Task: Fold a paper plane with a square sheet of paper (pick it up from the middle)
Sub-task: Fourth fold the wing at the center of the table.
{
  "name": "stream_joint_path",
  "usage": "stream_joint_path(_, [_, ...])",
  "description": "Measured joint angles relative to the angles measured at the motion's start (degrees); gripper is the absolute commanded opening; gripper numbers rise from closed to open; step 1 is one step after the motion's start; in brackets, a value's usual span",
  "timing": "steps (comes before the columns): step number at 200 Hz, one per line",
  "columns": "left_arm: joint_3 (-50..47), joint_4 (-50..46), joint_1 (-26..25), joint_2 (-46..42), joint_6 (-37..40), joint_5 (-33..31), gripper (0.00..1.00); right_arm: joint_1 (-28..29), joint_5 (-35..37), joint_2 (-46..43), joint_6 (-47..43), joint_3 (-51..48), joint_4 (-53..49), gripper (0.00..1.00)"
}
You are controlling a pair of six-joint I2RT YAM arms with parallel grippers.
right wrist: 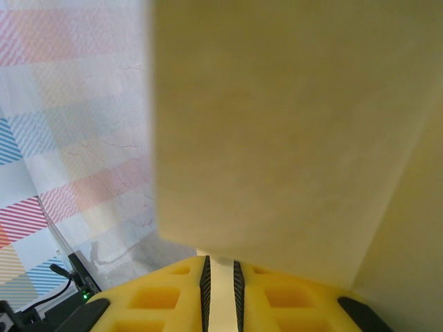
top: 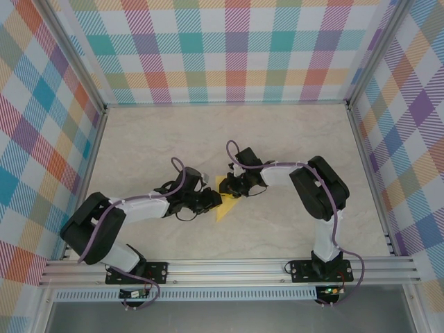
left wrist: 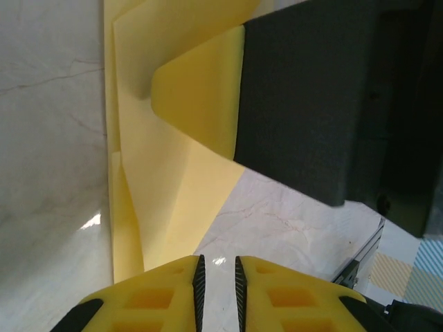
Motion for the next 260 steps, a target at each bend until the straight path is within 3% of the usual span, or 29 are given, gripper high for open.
stream_joint_path(74, [0.5,5.8,-0.1,8.2,-1.6,2.3,0.17,0.0,0.0,0.0,0.0,0.0,0.0,0.19])
stream_joint_path(158, [-4.3,11.4,-0.9,7.4,-1.7,2.7,0.18,0.0,0.0,0.1,0.0,0.0,0.0,0.19])
stream_joint_path(260, [-7.0,2.2,-2.6,1.5,2.6,5.9,0.19,0.0,0.0,0.2,0.0,0.0,0.0,0.19])
